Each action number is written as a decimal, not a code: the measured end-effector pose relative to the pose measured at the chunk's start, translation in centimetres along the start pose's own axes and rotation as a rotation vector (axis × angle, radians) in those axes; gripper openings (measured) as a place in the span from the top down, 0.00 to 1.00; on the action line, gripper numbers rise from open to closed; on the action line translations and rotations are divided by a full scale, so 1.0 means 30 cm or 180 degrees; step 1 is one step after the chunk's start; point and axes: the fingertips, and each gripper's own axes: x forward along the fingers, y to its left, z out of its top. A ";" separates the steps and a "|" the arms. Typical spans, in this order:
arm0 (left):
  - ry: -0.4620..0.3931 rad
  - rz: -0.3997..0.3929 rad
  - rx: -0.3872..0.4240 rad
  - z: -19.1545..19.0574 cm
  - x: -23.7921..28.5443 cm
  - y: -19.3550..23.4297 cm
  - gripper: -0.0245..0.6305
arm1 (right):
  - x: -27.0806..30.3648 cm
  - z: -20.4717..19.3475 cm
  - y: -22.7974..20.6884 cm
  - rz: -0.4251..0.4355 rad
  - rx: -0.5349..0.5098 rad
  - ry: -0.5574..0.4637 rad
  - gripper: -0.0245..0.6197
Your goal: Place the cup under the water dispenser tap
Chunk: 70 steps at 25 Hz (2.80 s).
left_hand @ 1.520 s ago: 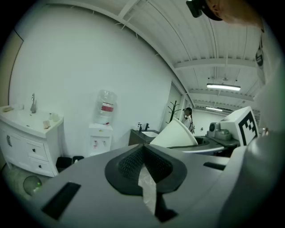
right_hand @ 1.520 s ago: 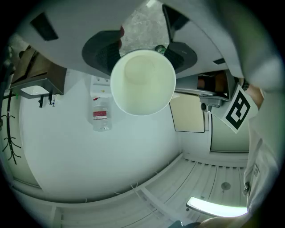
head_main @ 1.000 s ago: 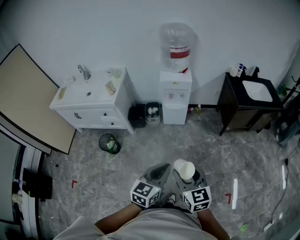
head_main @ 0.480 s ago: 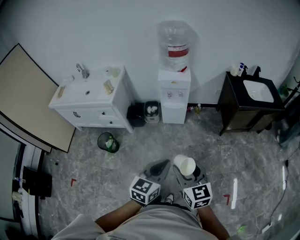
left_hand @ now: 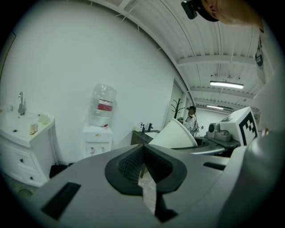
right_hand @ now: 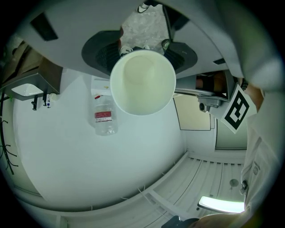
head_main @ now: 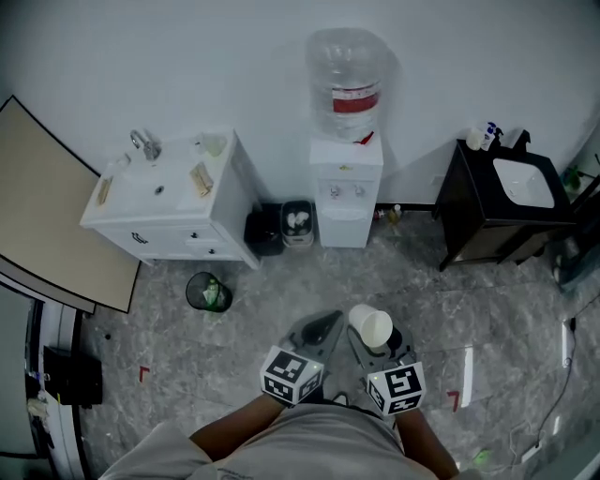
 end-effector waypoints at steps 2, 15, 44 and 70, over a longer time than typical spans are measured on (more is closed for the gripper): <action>0.0030 -0.0048 0.0017 0.022 0.069 0.083 0.96 | 0.096 0.016 -0.046 -0.0047 0.0026 0.0029 0.54; 0.0167 -0.0333 0.0110 0.186 0.435 0.540 0.96 | 0.616 0.148 -0.259 -0.0308 0.0144 0.0119 0.54; -0.0032 0.0033 -0.0085 -0.172 1.274 1.145 0.96 | 1.577 -0.576 -1.086 -0.0315 -0.0045 0.0850 0.54; 0.0077 0.0037 -0.0126 -0.493 1.468 1.289 0.96 | 2.080 -1.279 -1.345 -0.0355 -0.0174 0.1487 0.54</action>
